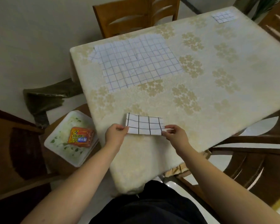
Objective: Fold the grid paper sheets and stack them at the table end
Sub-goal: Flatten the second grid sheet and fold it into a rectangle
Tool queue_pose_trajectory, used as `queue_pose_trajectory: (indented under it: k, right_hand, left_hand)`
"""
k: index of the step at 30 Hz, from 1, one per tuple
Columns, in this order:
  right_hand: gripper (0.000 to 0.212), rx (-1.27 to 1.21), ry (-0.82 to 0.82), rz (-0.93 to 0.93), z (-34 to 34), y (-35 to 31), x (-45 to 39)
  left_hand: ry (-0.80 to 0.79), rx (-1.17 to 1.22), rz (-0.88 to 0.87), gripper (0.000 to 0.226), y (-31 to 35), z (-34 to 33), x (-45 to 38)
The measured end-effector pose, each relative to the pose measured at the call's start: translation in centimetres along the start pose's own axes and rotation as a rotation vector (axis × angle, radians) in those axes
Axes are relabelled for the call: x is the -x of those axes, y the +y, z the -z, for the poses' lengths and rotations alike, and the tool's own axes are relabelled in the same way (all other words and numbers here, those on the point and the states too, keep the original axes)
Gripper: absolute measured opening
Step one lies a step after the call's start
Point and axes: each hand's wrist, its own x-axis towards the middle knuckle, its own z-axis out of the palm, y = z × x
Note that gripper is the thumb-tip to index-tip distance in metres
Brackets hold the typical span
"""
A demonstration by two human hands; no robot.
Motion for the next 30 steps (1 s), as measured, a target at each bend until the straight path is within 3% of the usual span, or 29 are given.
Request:
queue_pose_trajectory:
  k: [6, 11, 15, 19, 23, 30]
  right_hand:
    - [0.038, 0.101, 0.058, -0.108, -0.9, 3.3, 1.6]
    - [0.039, -0.026, 0.130, -0.217, -1.1, 3.6, 0.3]
    - [0.023, -0.188, 0.085, -0.340, -1.1, 3.2, -0.8]
    - [0.022, -0.279, 0.048, -0.453, -1.1, 2.4, -1.6]
    - [0.017, -0.317, -0.019, -0.449, -1.3, 2.1, -2.3]
    - [0.034, -0.295, -0.148, -0.384, -0.9, 0.9, -3.7]
  left_hand:
    - [-0.023, 0.129, 0.146, 0.026, -3.1, -0.3, 1.2]
    - [-0.105, 0.215, 0.223, 0.022, -3.1, -0.2, 0.9]
    - [-0.191, 0.180, 0.250, 0.019, -2.2, -0.1, 0.3]
    - [-0.254, 0.097, 0.248, 0.017, -1.3, -0.1, -0.1]
    - [-0.255, -0.019, 0.190, 0.019, -1.3, -0.2, -0.4]
    - [-0.251, -0.186, 0.053, 0.016, -1.8, 0.1, -0.6]
